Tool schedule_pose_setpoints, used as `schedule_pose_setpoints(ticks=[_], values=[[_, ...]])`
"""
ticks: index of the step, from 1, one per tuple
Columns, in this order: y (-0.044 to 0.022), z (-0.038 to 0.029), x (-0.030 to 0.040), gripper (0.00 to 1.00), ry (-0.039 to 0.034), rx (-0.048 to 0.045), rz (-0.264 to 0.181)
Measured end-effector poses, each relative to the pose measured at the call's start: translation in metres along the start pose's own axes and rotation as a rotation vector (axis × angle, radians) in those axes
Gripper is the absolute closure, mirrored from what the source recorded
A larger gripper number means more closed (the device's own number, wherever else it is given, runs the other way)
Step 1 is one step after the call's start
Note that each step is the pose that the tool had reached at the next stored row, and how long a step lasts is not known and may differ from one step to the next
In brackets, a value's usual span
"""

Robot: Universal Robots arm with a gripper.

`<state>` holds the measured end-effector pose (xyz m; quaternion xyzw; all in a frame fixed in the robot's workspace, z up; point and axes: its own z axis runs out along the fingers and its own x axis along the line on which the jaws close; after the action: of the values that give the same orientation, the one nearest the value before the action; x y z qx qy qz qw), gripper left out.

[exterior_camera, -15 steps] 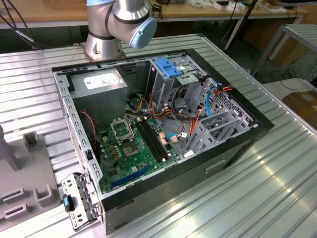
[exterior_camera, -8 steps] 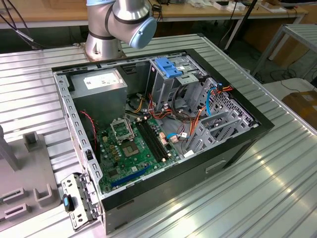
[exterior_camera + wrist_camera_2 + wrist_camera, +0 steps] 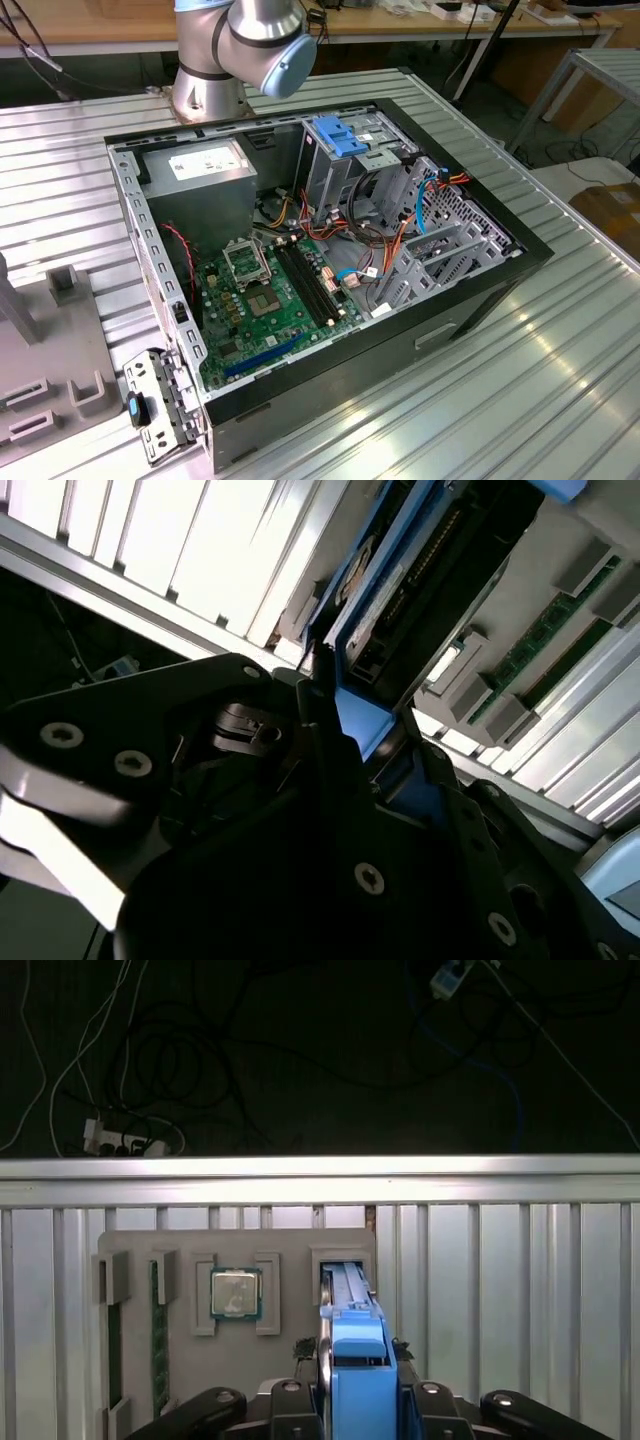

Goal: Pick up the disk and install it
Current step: 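Pick up the disk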

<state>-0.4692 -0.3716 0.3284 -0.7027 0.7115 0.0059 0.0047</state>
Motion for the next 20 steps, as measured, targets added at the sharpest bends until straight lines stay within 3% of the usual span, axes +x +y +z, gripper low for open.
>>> schedule_pose_setpoints(ticks=[1,5,7,9,11,13,14,19,20], values=[[0.0,-0.0062,-0.0001,0.63,0.0,0.0,0.0],[0.0,-0.0419,-0.0008,0.63,0.0,0.0,0.0],[0.0,-0.0504,-0.001,0.63,-0.0001,0.0001,0.0],[0.0,-0.0654,-0.0013,0.63,-0.0001,0.0003,0.0],[0.0,-0.0763,-0.0016,0.63,0.0,0.0003,0.0],[0.0,-0.1019,-0.0025,0.63,-0.0001,0.0008,0.0],[0.0,-0.1101,-0.0027,0.63,0.0,0.0009,0.0],[0.0002,-0.1384,-0.0038,0.63,0.0,0.002,0.0],[0.0001,-0.1479,-0.0041,0.63,0.0002,0.0024,0.0]])
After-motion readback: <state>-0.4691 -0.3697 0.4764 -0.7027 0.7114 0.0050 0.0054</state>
